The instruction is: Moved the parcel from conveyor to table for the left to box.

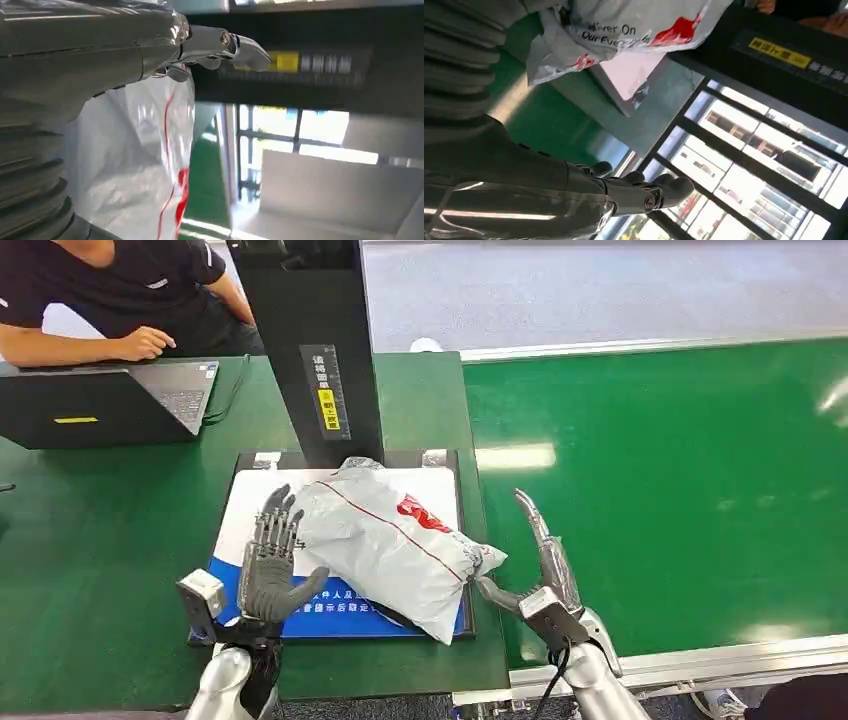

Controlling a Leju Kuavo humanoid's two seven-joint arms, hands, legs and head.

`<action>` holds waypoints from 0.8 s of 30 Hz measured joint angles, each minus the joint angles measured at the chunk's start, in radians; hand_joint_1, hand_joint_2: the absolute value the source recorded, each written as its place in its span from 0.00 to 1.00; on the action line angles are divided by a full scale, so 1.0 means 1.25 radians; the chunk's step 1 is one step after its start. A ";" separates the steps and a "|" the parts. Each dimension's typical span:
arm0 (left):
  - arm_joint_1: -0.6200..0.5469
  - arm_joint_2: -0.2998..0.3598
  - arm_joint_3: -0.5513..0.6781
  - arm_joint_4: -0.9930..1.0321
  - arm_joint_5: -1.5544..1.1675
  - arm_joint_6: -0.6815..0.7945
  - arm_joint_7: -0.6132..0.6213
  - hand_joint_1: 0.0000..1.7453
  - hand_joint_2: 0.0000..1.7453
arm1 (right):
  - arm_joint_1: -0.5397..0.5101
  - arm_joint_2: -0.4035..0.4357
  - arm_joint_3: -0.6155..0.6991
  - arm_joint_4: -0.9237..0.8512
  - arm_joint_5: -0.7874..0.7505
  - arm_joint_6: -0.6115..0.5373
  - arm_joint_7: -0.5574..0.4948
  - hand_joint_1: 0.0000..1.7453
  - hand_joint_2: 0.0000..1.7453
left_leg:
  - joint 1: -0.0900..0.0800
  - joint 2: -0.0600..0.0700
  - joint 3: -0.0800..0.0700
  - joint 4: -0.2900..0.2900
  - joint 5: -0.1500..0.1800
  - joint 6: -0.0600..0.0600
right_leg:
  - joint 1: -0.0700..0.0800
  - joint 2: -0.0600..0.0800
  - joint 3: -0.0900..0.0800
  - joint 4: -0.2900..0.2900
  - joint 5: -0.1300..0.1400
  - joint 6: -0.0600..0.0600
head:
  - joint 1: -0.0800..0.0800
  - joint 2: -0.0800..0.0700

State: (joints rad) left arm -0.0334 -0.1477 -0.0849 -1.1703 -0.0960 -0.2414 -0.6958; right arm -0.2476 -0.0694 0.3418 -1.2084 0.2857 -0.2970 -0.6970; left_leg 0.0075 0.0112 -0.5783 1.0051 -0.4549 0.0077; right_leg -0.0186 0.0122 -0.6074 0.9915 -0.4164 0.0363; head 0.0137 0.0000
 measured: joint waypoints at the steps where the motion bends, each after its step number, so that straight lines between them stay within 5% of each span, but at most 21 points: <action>1: 0.002 0.010 -0.016 -0.003 -0.023 -0.006 -0.002 0.00 1.00 | 0.004 -0.001 -0.001 -0.013 -0.009 0.019 0.000 0.00 1.00 | 0.000 0.000 0.000 0.000 0.000 0.000 | 0.000 0.000 0.000 0.000 0.000 0.000 | -0.001 0.000; 16: -0.051 0.078 -0.202 -0.010 -0.569 0.314 0.121 0.00 1.00 | 0.082 0.009 -0.084 -0.204 -0.025 0.158 0.000 0.00 1.00 | 0.000 0.000 0.000 0.000 0.000 0.000 | 0.000 0.000 -0.001 0.000 0.000 0.000 | 0.000 0.000; 24: -0.106 0.082 -0.226 0.040 -0.832 0.524 0.369 0.00 1.00 | 0.118 0.033 -0.106 -0.255 -0.014 0.186 0.000 0.00 1.00 | 0.000 0.000 0.000 0.000 0.000 0.000 | 0.000 0.000 -0.001 0.000 0.000 0.000 | -0.001 0.000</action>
State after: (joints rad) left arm -0.1657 -0.0446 -0.3677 -1.1204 -1.1361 0.4132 -0.2345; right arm -0.0998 -0.0286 0.2090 -1.5271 0.2678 -0.0641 -0.6970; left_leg 0.0074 0.0113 -0.5788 1.0051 -0.4547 0.0075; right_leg -0.0186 0.0123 -0.6083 0.9917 -0.4161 0.0363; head 0.0130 0.0000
